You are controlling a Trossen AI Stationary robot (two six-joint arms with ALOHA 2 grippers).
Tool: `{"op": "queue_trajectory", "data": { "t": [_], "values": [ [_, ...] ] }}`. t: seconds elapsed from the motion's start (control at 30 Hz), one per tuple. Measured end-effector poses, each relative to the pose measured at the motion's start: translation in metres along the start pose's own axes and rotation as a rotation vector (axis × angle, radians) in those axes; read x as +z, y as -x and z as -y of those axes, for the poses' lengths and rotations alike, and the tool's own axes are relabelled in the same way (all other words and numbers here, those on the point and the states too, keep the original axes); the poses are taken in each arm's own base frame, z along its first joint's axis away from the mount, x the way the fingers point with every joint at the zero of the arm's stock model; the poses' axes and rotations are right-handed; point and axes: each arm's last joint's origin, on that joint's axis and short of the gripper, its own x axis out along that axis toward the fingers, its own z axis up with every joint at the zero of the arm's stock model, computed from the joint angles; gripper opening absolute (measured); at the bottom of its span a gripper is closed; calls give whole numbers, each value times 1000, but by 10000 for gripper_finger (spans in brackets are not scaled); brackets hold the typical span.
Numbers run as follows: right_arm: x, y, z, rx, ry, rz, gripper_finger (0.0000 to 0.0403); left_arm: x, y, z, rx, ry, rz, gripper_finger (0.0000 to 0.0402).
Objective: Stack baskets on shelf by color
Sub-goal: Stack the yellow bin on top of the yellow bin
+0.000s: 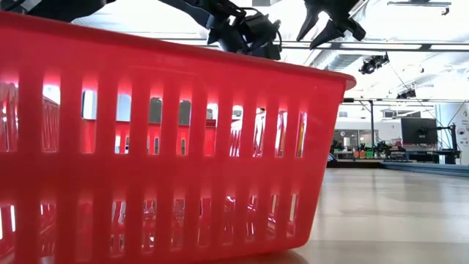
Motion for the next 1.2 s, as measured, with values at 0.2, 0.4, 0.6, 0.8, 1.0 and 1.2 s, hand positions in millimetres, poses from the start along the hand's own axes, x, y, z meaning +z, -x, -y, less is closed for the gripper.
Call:
{"op": "queue_trajectory", "data": {
  "t": [0.2,0.4,0.6,0.8,1.0,1.2],
  "values": [
    [0,0,0,0,0,0,161,4,0,2,-7,-6,2,48],
    [0,0,0,0,1,0,161,13,-2,6,4,-28,-26,77],
    [-1,0,0,3,4,-9,161,16,-2,7,32,-38,-87,82],
    [-1,0,0,4,5,-13,161,14,-2,7,52,-36,-132,83],
    [-1,0,0,4,5,-13,161,17,-2,8,61,-8,-139,83],
    [-1,0,0,7,5,-16,161,24,-2,11,77,4,-165,84]
  ]
}}
